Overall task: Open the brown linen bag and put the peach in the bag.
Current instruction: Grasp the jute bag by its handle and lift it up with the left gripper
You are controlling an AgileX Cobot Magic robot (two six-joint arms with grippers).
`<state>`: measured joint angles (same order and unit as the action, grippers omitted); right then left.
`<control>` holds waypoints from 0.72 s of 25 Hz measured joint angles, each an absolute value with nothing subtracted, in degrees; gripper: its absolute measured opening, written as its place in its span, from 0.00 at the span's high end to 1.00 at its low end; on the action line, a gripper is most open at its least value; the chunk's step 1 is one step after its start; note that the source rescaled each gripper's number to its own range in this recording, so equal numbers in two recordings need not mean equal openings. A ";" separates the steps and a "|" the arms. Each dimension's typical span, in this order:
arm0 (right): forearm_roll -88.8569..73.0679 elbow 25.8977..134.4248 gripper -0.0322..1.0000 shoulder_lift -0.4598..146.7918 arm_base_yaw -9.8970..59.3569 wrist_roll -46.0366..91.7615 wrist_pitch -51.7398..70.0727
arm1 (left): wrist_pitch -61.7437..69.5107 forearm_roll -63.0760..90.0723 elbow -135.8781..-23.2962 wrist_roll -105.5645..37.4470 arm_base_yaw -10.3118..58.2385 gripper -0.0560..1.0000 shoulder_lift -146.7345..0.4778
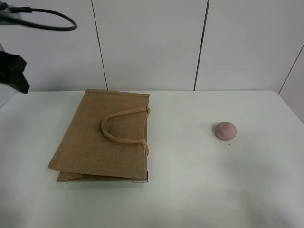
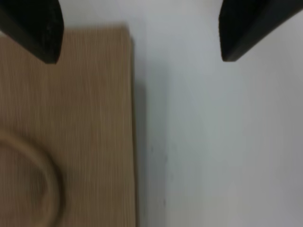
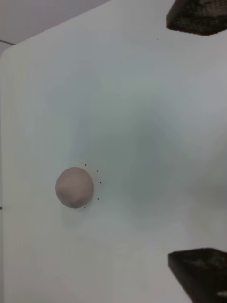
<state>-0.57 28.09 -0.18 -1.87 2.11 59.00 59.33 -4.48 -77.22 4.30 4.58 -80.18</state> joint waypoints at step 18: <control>-0.57 28.09 0.00 -0.18 -1.87 2.11 59.00 | 60.49 0.00 -97.42 11.74 11.71 0.00 -117.30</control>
<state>-0.57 28.09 -0.18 -1.87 2.11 59.00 60.49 0.00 -97.42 11.74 11.71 -117.30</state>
